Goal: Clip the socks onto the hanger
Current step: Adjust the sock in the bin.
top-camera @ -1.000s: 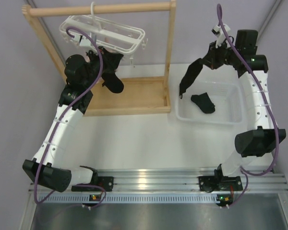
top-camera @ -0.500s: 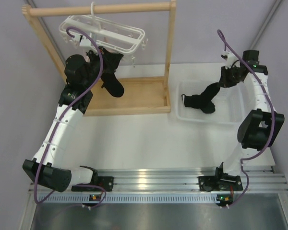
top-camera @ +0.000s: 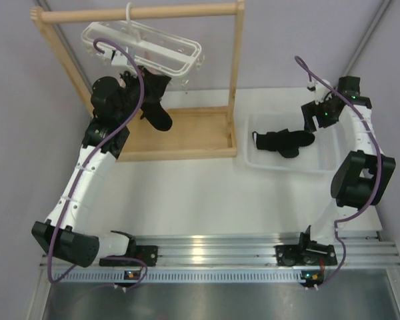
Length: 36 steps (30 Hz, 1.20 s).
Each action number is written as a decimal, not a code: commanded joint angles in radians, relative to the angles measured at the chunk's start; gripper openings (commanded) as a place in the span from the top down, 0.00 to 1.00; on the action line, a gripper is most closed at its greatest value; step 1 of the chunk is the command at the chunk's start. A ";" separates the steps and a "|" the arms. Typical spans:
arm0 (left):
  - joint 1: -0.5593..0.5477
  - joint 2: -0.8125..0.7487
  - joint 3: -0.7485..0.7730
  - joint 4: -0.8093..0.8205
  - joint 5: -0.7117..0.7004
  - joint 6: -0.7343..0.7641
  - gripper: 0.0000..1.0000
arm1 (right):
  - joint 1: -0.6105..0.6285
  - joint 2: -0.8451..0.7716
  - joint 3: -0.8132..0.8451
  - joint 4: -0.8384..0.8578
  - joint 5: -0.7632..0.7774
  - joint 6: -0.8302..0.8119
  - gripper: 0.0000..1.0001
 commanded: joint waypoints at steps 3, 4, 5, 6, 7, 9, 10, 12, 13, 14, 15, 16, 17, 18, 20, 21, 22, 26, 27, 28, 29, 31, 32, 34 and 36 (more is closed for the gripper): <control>0.003 -0.021 0.003 0.016 0.004 0.011 1.00 | 0.082 -0.072 -0.053 0.079 -0.110 -0.078 0.21; 0.003 -0.022 0.003 0.016 0.004 0.011 1.00 | 0.107 -0.079 -0.067 0.082 -0.124 -0.086 0.22; 0.003 -0.019 0.003 0.016 0.004 0.009 1.00 | 0.159 -0.090 -0.097 0.083 -0.146 -0.093 0.26; 0.003 -0.022 0.002 0.018 0.004 0.009 1.00 | 0.185 -0.095 -0.116 0.083 -0.158 -0.099 0.29; 0.003 -0.023 0.002 0.018 0.004 0.009 1.00 | 0.205 -0.096 -0.134 0.112 -0.158 -0.087 0.32; 0.003 -0.021 0.002 0.018 0.003 0.008 1.00 | 0.300 -0.087 -0.187 0.180 -0.148 -0.023 0.45; 0.004 -0.022 0.000 0.018 0.001 0.008 1.00 | 0.322 -0.078 -0.202 0.201 -0.137 0.001 0.48; 0.004 -0.021 0.003 0.016 0.001 0.008 1.00 | 0.366 -0.041 -0.220 0.230 -0.134 0.053 0.53; 0.004 -0.021 0.003 0.013 0.003 0.008 1.00 | 0.376 -0.012 -0.223 0.253 -0.131 0.065 0.54; 0.004 -0.021 0.008 0.010 0.001 0.008 1.00 | 0.385 0.000 -0.225 0.267 -0.124 0.076 0.55; 0.004 -0.019 0.011 0.010 0.001 0.009 1.00 | 0.385 0.011 -0.225 0.280 -0.120 0.096 0.55; 0.004 -0.021 0.013 0.007 0.001 0.009 1.00 | 0.385 0.034 -0.225 0.299 -0.111 0.098 0.55; 0.004 -0.019 0.016 0.007 0.000 0.009 1.00 | 0.383 0.043 -0.225 0.306 -0.102 0.096 0.53; 0.004 -0.019 0.016 0.004 0.001 0.011 1.00 | 0.382 0.048 -0.225 0.310 -0.097 0.084 0.53; 0.006 -0.019 0.017 0.003 0.001 0.012 1.00 | 0.373 0.056 -0.230 0.320 -0.083 0.064 0.50; 0.006 -0.019 0.017 0.001 0.001 0.012 1.00 | 0.370 0.057 -0.231 0.318 -0.077 0.035 0.48; 0.006 -0.018 0.016 0.004 0.001 0.012 1.00 | 0.366 0.060 -0.234 0.318 -0.065 0.018 0.46; 0.007 -0.015 0.008 0.009 0.003 0.008 1.00 | 0.363 0.102 -0.210 0.258 -0.058 -0.054 0.39; 0.007 -0.016 0.006 0.013 0.001 0.006 1.00 | 0.363 0.109 -0.201 0.251 -0.065 -0.056 0.38; 0.007 -0.015 0.003 0.015 0.001 0.006 1.00 | 0.363 0.123 -0.188 0.246 -0.081 -0.053 0.38; 0.007 -0.015 0.003 0.013 0.001 0.006 1.00 | 0.366 0.126 -0.184 0.246 -0.089 -0.038 0.38; 0.007 -0.015 0.003 0.010 0.000 0.006 1.00 | 0.377 0.129 -0.179 0.266 -0.100 -0.018 0.38; 0.007 -0.016 0.003 0.009 0.000 0.009 1.00 | 0.382 0.132 -0.179 0.273 -0.101 0.004 0.40; 0.009 -0.015 0.002 0.009 0.000 0.011 1.00 | 0.397 0.145 -0.176 0.290 -0.095 0.027 0.43; 0.009 -0.015 0.002 0.007 -0.002 0.011 1.00 | 0.405 0.160 -0.176 0.300 -0.088 0.058 0.44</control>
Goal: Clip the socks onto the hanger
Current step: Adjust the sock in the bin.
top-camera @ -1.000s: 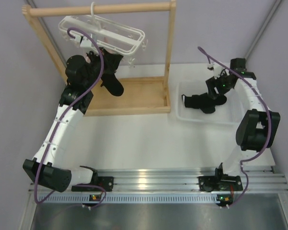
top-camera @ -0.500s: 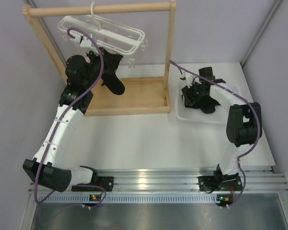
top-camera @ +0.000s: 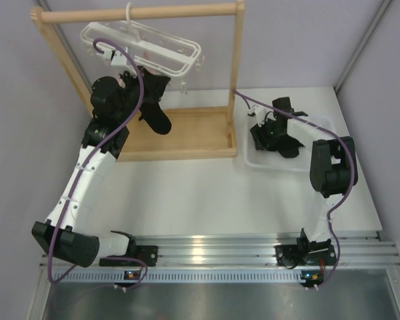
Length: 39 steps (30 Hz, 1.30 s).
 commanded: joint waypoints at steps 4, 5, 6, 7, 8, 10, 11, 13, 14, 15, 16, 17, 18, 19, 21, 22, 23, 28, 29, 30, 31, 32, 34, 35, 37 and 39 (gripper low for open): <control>0.007 -0.013 0.005 0.014 0.002 0.011 1.00 | 0.029 0.075 0.057 0.072 0.054 0.062 0.49; 0.008 -0.013 0.006 0.011 0.002 0.012 1.00 | 0.026 0.081 0.058 0.074 0.065 0.062 0.51; 0.008 -0.013 0.005 0.008 0.000 0.012 1.00 | 0.023 0.086 0.061 0.075 0.070 0.062 0.54; 0.009 -0.013 0.006 0.009 0.000 0.014 1.00 | 0.013 0.087 0.064 0.077 0.068 0.064 0.60; 0.009 -0.015 0.008 0.006 0.000 0.014 1.00 | 0.005 0.084 0.064 0.078 0.067 0.072 0.76; 0.011 -0.015 0.008 0.005 0.003 0.014 1.00 | -0.012 0.071 0.071 0.077 0.065 0.070 1.00; 0.011 -0.013 0.006 0.006 0.003 0.014 1.00 | -0.018 0.065 0.074 0.061 0.062 0.067 1.00; 0.011 -0.013 0.008 0.006 0.006 0.011 1.00 | -0.045 0.029 0.084 0.045 0.012 0.064 1.00; 0.011 -0.013 0.006 0.006 0.005 0.009 1.00 | -0.058 0.017 0.087 0.037 -0.008 0.070 1.00; 0.011 -0.013 0.006 0.008 0.006 0.007 1.00 | -0.070 0.005 0.089 0.020 -0.031 0.073 1.00; 0.011 -0.015 0.003 0.008 0.008 0.007 1.00 | -0.099 -0.015 0.103 0.008 -0.089 0.073 1.00; 0.011 -0.015 0.003 0.008 0.008 0.006 1.00 | -0.115 -0.023 0.110 -0.008 -0.124 0.081 1.00; 0.011 -0.016 0.002 0.008 0.008 0.006 1.00 | -0.130 -0.027 0.120 -0.041 -0.163 0.082 1.00; 0.011 -0.018 0.002 0.008 0.011 0.006 1.00 | -0.162 -0.035 0.138 -0.058 -0.239 0.085 1.00; 0.012 -0.016 0.002 0.011 0.012 0.003 1.00 | -0.205 -0.040 0.155 -0.084 -0.306 0.099 1.00; 0.012 -0.018 0.003 0.008 0.015 0.001 1.00 | -0.234 -0.044 0.170 -0.110 -0.374 0.102 1.00; 0.012 -0.018 0.003 0.008 0.014 0.000 1.00 | -0.248 -0.046 0.178 -0.121 -0.411 0.108 1.00; 0.012 -0.015 0.006 0.006 0.023 0.001 1.00 | -0.284 -0.012 0.270 -0.245 -0.616 0.102 1.00; 0.012 -0.015 0.006 0.006 0.025 0.001 1.00 | -0.274 0.001 0.287 -0.270 -0.611 0.076 1.00; 0.012 -0.015 0.006 0.006 0.023 0.001 1.00 | -0.265 0.015 0.298 -0.291 -0.605 0.060 1.00; 0.012 -0.015 0.006 0.008 0.025 0.003 1.00 | -0.245 0.044 0.311 -0.308 -0.594 0.043 1.00; 0.012 -0.015 0.005 0.005 0.023 0.004 1.00 | -0.236 0.057 0.313 -0.313 -0.588 0.036 1.00; 0.012 -0.019 -0.001 0.002 0.020 0.007 1.00 | -0.212 0.096 0.316 -0.313 -0.587 0.035 1.00; 0.014 -0.018 -0.003 0.002 0.019 0.009 1.00 | -0.204 0.112 0.319 -0.313 -0.584 0.036 1.00; 0.014 -0.021 -0.006 0.000 0.017 0.009 1.00 | -0.185 0.158 0.333 -0.307 -0.553 0.047 1.00; 0.014 -0.021 -0.006 0.000 0.019 0.009 1.00 | -0.182 0.193 0.345 -0.322 -0.530 0.047 1.00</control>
